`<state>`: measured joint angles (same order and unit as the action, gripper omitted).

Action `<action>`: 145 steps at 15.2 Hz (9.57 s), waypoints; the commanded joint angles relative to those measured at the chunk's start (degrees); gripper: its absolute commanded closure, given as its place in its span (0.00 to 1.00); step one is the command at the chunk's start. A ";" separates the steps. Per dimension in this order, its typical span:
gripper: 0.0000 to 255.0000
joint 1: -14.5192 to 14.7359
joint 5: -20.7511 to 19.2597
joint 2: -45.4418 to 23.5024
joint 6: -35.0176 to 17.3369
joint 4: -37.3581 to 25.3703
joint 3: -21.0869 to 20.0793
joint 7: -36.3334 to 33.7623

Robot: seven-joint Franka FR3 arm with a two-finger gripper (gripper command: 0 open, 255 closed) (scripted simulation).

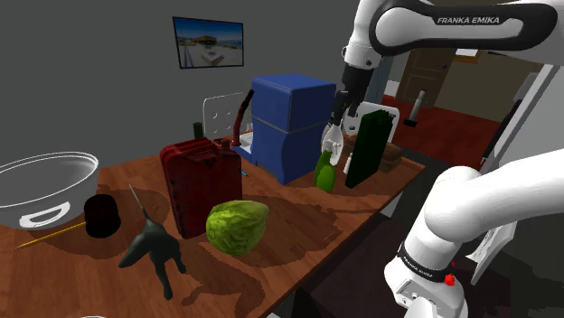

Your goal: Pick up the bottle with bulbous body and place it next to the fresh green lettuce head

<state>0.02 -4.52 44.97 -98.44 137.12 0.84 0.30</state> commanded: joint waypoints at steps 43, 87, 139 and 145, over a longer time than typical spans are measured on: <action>0.00 -12.67 19.13 -65.78 -18.88 -41.17 28.25 45.35; 1.00 -12.56 18.63 -69.67 -14.68 -46.82 28.19 42.01; 1.00 -6.77 12.74 -58.73 14.42 -66.64 29.90 33.08; 1.00 0.68 5.63 -45.42 11.99 -52.82 26.55 23.98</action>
<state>-0.38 2.01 -2.07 -86.43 82.90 28.11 26.06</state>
